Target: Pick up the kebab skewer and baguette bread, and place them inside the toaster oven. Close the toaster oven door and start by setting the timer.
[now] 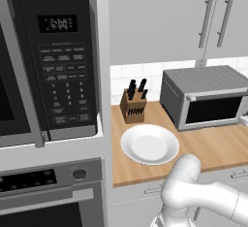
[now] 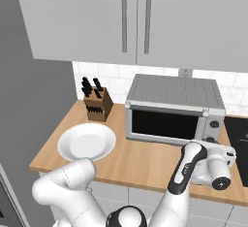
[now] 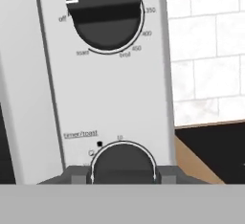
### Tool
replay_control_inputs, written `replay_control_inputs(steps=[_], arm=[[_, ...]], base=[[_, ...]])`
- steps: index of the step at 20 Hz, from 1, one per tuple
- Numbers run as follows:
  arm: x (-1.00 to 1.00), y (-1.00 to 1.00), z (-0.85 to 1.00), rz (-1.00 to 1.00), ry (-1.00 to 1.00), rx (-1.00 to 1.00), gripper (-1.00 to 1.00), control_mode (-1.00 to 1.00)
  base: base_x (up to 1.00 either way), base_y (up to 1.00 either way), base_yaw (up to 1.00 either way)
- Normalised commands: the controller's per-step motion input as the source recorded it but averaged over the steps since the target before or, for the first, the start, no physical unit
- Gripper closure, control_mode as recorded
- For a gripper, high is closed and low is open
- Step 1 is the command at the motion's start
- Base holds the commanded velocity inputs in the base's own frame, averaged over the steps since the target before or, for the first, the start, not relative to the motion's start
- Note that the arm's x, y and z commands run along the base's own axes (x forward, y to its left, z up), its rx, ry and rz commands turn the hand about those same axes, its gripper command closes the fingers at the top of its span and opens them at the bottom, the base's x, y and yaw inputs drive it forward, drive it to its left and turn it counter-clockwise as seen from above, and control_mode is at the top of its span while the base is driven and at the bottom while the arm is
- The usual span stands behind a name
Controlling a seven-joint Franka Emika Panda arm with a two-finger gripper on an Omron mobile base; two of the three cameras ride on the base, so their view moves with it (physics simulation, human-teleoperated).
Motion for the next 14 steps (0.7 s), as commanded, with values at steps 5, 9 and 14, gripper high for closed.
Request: replay_control_inputs(steps=[5,9,14], arm=[[0.0,0.0,-0.07,0.0,-0.06,0.15,1.0,-1.0],[0.0,0.0,-0.09,0.0,-0.06,0.16,1.0,-1.0],[0.0,0.0,-0.08,0.0,-0.05,0.18,1.0,-1.0]], base=[[0.0,0.0,0.0],[0.0,0.0,0.0],[0.0,0.0,0.0]])
